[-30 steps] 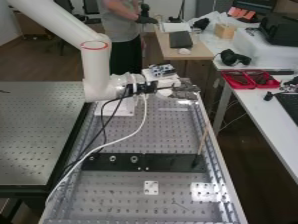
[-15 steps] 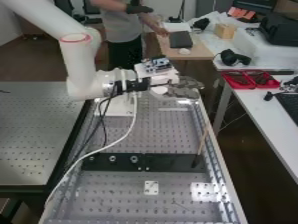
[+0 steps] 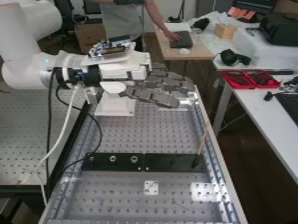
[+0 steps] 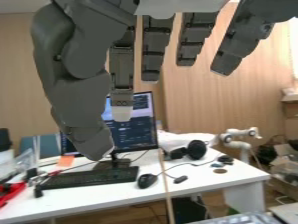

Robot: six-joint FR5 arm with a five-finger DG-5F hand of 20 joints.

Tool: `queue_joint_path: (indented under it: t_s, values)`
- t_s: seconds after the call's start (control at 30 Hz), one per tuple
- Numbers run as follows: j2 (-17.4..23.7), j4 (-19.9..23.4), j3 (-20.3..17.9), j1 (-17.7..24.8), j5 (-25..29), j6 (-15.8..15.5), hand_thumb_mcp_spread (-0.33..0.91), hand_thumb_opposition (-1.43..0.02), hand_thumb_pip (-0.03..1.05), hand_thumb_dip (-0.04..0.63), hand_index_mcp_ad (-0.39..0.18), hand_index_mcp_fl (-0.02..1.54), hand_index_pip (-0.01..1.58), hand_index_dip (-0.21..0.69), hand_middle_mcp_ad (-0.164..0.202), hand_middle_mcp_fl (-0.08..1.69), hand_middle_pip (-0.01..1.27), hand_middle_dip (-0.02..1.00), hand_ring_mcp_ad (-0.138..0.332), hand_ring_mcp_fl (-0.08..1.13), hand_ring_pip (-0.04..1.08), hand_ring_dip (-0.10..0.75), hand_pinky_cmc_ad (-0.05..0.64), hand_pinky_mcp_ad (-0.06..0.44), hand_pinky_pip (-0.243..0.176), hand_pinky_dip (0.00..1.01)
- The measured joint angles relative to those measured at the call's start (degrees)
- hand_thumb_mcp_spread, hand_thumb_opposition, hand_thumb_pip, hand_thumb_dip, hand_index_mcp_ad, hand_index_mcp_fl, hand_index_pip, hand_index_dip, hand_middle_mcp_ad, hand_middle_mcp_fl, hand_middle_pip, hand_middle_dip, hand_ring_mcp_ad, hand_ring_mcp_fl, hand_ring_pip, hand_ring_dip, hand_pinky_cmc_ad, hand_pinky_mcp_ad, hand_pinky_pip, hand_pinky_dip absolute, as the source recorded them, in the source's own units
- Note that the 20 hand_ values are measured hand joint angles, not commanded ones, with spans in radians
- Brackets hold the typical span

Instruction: Grab the pcb board and place it in the clear container

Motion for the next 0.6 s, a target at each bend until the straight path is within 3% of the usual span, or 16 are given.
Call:
queue_joint_path:
  t_s: [0.3,0.6]
  values:
    - [4.18,-3.89,-0.62,-2.36,3.11,-1.29,0.56,-0.87,0.42,0.316,-0.141,0.22,1.08,0.272,-0.047,0.19,0.13,0.19,0.072,0.03,0.12,0.072,0.393,0.209,0.003,0.16]
    - [4.91,-5.17,-0.4,-3.84,3.63,-1.06,0.56,-0.87,0.42,0.316,-0.138,0.22,1.06,0.272,-0.047,0.19,0.13,0.19,0.072,0.03,0.12,0.072,0.393,0.209,0.003,0.16]
